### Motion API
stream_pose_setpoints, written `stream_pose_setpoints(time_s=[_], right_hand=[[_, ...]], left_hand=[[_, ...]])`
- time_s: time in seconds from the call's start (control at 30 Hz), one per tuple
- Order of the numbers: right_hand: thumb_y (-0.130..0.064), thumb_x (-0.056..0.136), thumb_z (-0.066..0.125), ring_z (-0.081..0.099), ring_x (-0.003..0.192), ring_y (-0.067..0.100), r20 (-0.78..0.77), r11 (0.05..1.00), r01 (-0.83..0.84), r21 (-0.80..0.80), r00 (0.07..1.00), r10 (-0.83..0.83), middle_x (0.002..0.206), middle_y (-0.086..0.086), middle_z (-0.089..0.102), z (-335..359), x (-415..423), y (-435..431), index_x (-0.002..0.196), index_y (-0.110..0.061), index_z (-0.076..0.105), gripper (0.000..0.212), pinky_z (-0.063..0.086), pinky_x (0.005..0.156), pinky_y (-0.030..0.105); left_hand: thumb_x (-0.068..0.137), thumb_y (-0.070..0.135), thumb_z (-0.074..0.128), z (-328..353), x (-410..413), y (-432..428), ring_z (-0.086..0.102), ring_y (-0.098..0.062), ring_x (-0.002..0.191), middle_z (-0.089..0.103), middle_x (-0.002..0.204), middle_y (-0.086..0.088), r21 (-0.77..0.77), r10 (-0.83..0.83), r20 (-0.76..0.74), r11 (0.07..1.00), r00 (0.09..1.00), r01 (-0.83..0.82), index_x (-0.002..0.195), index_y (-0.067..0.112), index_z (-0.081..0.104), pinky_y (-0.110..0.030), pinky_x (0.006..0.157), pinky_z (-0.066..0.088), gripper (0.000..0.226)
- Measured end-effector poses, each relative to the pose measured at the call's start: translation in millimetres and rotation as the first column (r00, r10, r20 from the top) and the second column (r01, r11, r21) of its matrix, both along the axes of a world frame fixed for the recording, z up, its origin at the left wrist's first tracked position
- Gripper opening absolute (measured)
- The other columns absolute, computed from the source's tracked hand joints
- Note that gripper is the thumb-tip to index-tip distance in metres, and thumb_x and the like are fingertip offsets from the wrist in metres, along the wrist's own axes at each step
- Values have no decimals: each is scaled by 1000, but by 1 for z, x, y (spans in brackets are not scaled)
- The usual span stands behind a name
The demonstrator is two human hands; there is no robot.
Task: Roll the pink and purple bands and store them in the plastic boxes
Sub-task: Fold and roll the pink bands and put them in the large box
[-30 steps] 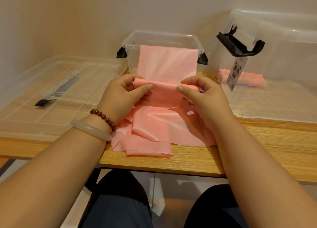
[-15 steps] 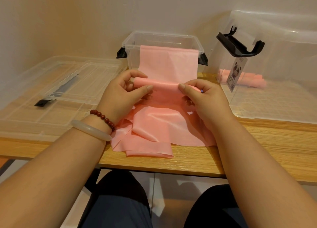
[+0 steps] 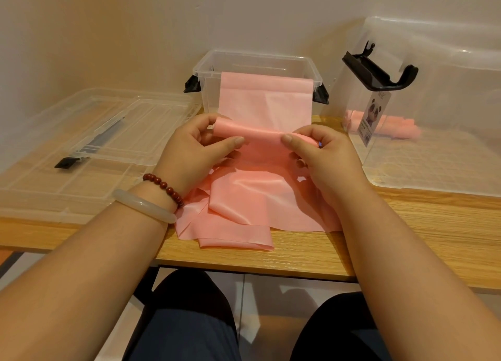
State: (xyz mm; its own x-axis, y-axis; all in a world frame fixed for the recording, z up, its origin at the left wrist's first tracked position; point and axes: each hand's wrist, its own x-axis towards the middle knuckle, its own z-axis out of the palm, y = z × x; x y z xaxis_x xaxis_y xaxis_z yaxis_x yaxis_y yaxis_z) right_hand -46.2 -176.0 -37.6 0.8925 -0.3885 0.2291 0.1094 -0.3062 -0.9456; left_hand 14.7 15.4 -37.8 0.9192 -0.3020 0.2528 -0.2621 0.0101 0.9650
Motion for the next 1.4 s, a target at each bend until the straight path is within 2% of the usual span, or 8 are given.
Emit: stream_pose_setpoints(time_s=[0.23,0.53,0.73,0.87,1.0,1.1,1.3,1.4], right_hand=[[-16,81,78,59,58,4,22,998,-50,22,999,50,93,-3,63,4,-5,2,104,-17,68,25,53,55,20],[-21,84,76,52,55,0,27,1000,-4,-15,1000,5,72,-8,60,2,-2,1,92,-12,71,13,49,53,23],[-22,86,73,59,58,7,13,999,-18,28,1000,18,79,6,67,4,-3,3,97,-10,70,16,52,54,23],[-13,83,76,65,68,11,22,996,-74,42,997,73,99,-2,66,5,-5,2,110,-15,65,29,57,58,26],[-13,84,75,61,62,7,32,999,-43,29,999,42,78,-1,67,4,-3,1,101,-8,67,19,53,56,22],[-19,87,73,59,60,6,42,999,-14,43,999,13,69,0,66,2,-2,1,94,-7,69,15,50,56,21],[-24,87,72,60,61,7,45,998,-13,56,999,10,71,1,68,3,-2,2,90,-10,70,15,49,57,21],[-16,82,77,68,71,12,68,990,-61,127,996,53,87,0,69,4,-3,3,98,-15,66,20,54,59,24]], left_hand=[[87,12,68,-1,1,-1,68,-12,66,73,72,1,7,38,-4,999,999,-38,90,13,65,-21,60,54,4],[82,5,72,0,0,0,71,-12,73,73,76,6,-7,23,0,1000,1000,-23,103,22,63,-21,61,56,28],[87,9,68,1,-1,-1,70,-12,69,73,72,3,11,33,18,999,999,-33,97,14,63,-24,62,57,12],[90,9,63,0,1,-2,67,-14,63,71,68,-1,-24,22,-17,999,1000,-23,91,13,59,-25,60,57,6],[89,11,65,0,2,-1,69,-12,67,73,71,2,-8,9,-10,1000,1000,-10,94,15,59,-23,60,56,9],[85,7,69,0,1,0,70,-13,72,74,76,4,-11,-25,-11,1000,1000,25,106,19,59,-23,62,56,26],[87,8,67,-1,1,0,70,-12,69,72,72,3,4,7,11,1000,1000,-7,96,16,60,-24,61,56,14],[89,10,66,-1,2,-1,68,-15,65,71,69,0,-5,23,-3,1000,1000,-23,92,14,59,-25,60,57,8]])
